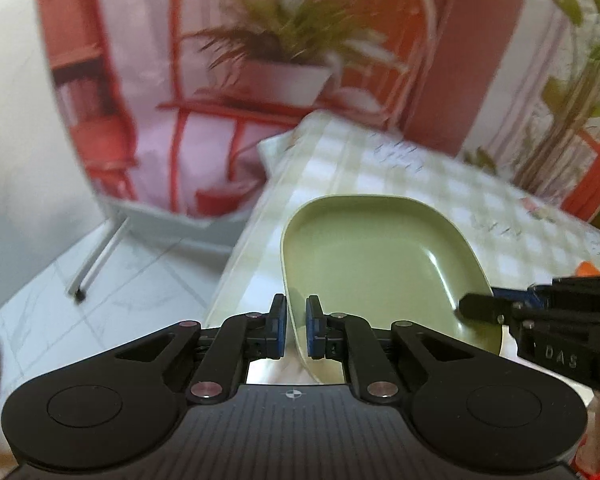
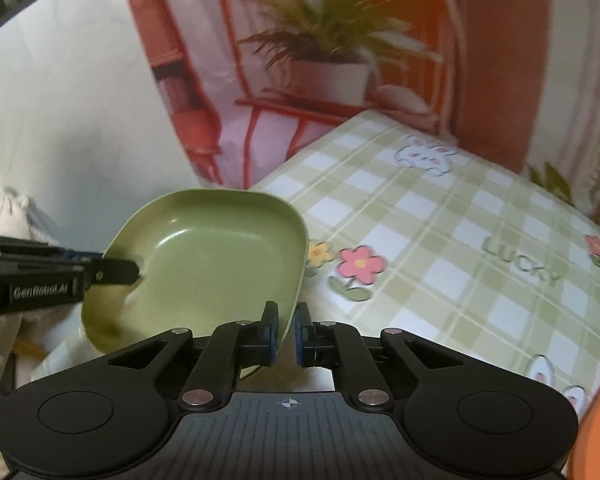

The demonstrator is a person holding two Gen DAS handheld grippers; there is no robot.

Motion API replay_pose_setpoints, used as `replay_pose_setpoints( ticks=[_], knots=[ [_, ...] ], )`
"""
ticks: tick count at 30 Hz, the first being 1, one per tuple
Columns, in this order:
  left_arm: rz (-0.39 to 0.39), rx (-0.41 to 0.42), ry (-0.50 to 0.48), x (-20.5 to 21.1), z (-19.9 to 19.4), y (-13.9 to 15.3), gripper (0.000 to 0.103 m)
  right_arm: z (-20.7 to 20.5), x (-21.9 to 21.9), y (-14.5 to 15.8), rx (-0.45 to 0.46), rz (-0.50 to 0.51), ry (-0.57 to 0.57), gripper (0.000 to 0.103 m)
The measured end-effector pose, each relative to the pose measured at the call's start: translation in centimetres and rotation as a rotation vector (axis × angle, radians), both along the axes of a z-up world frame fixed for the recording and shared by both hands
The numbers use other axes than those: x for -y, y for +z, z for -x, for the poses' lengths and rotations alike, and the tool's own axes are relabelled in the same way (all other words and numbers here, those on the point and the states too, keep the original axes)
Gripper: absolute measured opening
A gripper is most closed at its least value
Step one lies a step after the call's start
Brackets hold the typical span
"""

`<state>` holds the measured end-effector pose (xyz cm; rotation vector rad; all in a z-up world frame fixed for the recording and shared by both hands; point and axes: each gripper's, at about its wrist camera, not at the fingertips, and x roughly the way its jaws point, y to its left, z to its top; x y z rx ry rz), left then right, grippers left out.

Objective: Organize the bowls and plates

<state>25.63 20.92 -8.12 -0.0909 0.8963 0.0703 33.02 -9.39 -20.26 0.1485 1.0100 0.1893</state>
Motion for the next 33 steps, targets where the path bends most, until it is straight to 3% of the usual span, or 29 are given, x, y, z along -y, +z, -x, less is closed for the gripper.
replay_pose_setpoints(
  ticks=[8, 18, 28, 33],
  knots=[
    [-0.014, 0.052, -0.160, 7.2, -3.7, 2.3, 0.011, 2.4, 6.0, 3.1, 0.063, -0.008, -0.197, 0.009],
    [-0.024, 0.046, -0.376, 18.9, -5.4, 1.4, 0.011, 9.6, 16.2, 5.0, 0.125, -0.025, -0.456, 0.010],
    [-0.033, -0.003, -0.519, 27.1, -5.4, -1.9, 0.011, 17.5, 23.4, 3.8, 0.127, -0.035, -0.630, 0.011],
    [-0.057, -0.021, -0.555, 29.6, -6.0, -3.4, 0.011, 19.5, 25.5, 2.4, 0.117, -0.050, -0.691, 0.010]
  ],
)
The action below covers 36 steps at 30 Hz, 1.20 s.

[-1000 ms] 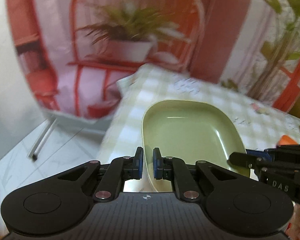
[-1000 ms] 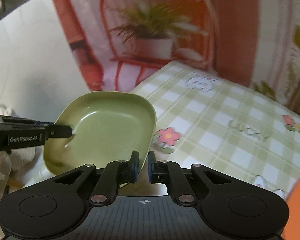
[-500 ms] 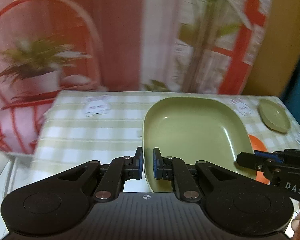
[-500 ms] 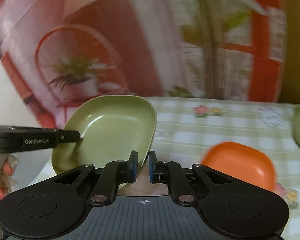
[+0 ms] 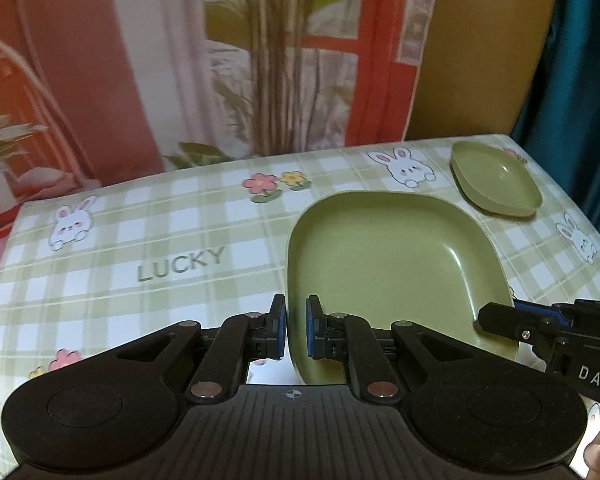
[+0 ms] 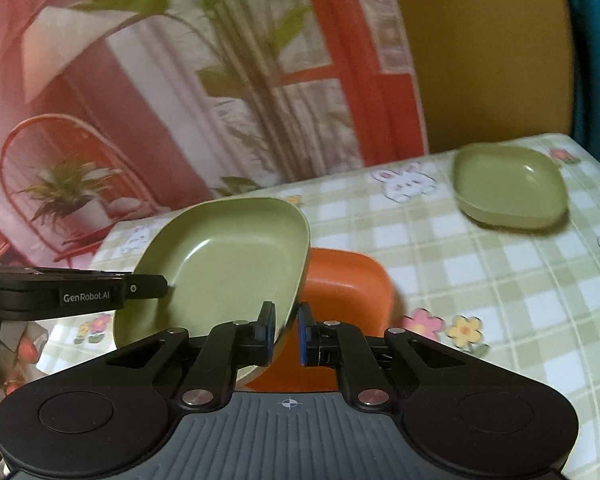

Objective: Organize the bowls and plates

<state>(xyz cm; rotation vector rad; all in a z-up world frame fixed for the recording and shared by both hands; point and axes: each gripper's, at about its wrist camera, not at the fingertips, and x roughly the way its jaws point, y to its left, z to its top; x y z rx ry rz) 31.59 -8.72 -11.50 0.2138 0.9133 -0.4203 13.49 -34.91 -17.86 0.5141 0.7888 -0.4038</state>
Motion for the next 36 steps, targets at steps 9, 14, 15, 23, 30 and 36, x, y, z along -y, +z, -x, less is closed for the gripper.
replay_pose_setpoints(
  ticks=[9, 14, 15, 23, 30, 36],
  knots=[
    [-0.035, -0.027, -0.027, 2.0, -1.4, -2.1, 0.011, 1.3, 2.2, -2.7, -0.032, -0.018, -0.046, 0.011],
    [-0.051, -0.035, -0.030, 2.5, -1.8, -2.9, 0.012, 1.3, 2.9, -3.7, -0.044, -0.038, -0.057, 0.011],
    [-0.053, -0.036, -0.032, 2.5, -1.8, -3.0, 0.012, 1.3, 2.9, -3.8, -0.046, -0.039, -0.058, 0.011],
    [-0.096, -0.021, -0.026, 2.7, -2.0, -3.4, 0.012, 1.1, 3.1, -4.0, -0.048, -0.032, -0.052, 0.011],
    [-0.109, -0.018, -0.006, 2.5, -2.3, -3.8, 0.012, 1.0, 3.0, -3.8, -0.049, -0.010, -0.038, 0.013],
    [-0.089, -0.006, 0.007, 2.5, -2.2, -3.2, 0.012, 1.5, 2.8, -3.2, -0.041, 0.033, -0.030, 0.018]
  ],
)
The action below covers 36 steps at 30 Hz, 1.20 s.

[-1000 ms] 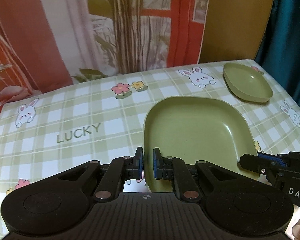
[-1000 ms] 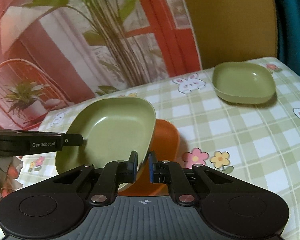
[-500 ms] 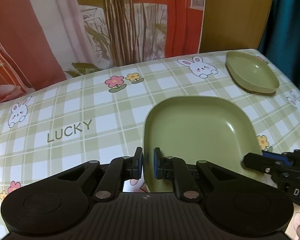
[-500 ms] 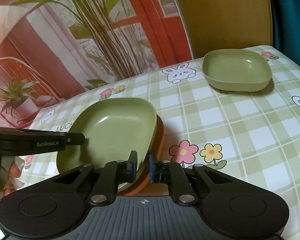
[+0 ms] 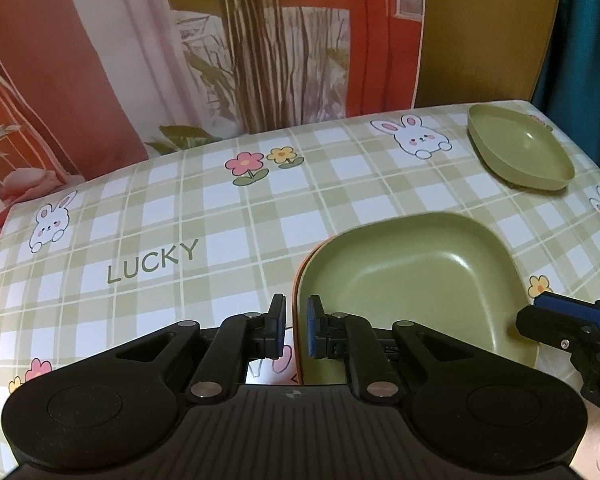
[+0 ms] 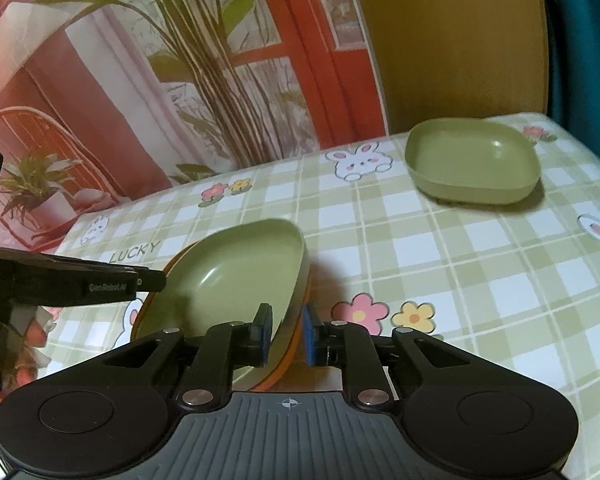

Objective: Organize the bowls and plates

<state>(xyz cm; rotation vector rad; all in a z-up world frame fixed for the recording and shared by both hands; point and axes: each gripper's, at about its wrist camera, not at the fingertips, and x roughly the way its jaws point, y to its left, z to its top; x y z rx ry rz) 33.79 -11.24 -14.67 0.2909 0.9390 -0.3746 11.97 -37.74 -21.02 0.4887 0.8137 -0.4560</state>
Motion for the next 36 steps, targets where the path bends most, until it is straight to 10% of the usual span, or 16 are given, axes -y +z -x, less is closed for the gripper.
replay_pose_setpoints(
  ticks=[36],
  knots=[
    [0.061, 0.021, 0.069, -0.8, 1.3, 1.7, 0.012, 1.3, 0.1, -0.1, 0.052, -0.005, 0.004, 0.016]
  ],
)
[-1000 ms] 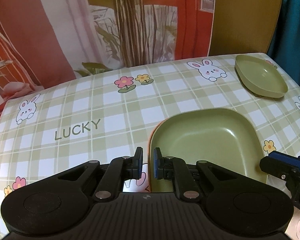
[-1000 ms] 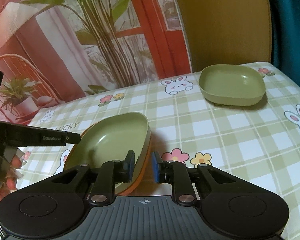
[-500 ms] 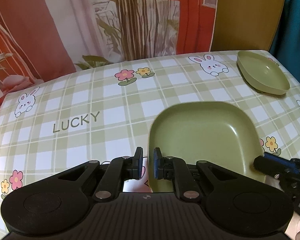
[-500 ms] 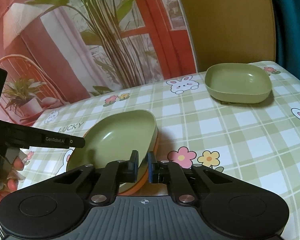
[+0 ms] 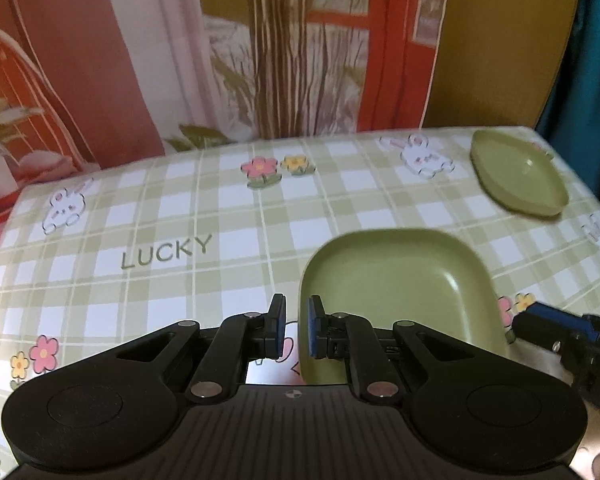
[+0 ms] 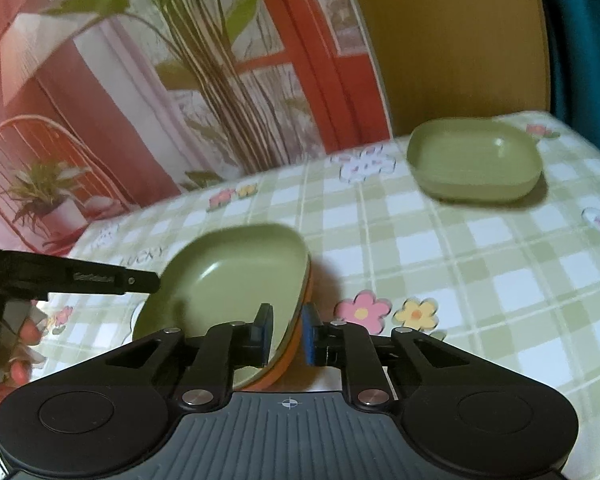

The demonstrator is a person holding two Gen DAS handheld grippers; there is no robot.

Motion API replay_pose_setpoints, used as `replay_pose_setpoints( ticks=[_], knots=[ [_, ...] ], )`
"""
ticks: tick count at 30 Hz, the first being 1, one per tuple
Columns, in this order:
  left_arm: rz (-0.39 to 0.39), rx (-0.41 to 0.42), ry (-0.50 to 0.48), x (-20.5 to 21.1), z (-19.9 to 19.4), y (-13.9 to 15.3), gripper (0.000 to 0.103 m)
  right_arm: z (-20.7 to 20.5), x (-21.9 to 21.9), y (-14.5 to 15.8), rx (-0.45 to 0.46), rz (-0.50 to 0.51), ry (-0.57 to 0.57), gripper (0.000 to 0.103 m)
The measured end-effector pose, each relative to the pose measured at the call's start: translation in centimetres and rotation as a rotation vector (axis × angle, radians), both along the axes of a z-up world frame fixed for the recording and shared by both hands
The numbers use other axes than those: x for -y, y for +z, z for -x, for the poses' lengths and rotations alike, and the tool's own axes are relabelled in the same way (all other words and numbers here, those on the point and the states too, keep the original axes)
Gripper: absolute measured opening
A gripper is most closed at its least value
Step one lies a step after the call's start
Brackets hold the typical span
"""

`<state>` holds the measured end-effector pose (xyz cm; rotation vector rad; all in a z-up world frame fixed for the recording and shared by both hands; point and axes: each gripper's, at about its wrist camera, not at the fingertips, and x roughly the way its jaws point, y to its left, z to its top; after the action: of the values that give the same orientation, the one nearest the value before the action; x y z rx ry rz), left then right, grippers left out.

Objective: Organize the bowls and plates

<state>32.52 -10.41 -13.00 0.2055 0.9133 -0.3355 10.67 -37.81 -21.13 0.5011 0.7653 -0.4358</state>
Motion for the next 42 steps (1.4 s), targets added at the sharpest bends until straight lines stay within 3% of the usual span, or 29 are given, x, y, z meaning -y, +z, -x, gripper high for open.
replay_pose_setpoints(
  ticks=[9, 16, 23, 32, 42],
  knots=[
    [0.053, 0.048, 0.055, -0.1, 3.9, 4.1, 0.012, 3.8, 2.3, 4.5, 0.059, 0.084, -0.017, 0.016],
    [0.134, 0.081, 0.000, 2.7, 8.7, 8.6, 0.013, 7.6, 4.8, 7.4, 0.037, 0.182, 0.007, 0.016],
    [0.200, 0.086, -0.038, 6.6, 11.5, 11.1, 0.013, 12.0, 8.0, 9.7, 0.041, 0.234, -0.039, 0.017],
    [0.182, 0.064, -0.038, 14.6, 10.3, 10.5, 0.017, 14.0, 12.2, 10.2, 0.028, 0.289, -0.075, 0.017],
    [0.101, 0.079, -0.100, 24.4, 6.8, 7.6, 0.024, 13.0, 17.4, 8.5, 0.052, 0.223, -0.127, 0.017]
  ],
)
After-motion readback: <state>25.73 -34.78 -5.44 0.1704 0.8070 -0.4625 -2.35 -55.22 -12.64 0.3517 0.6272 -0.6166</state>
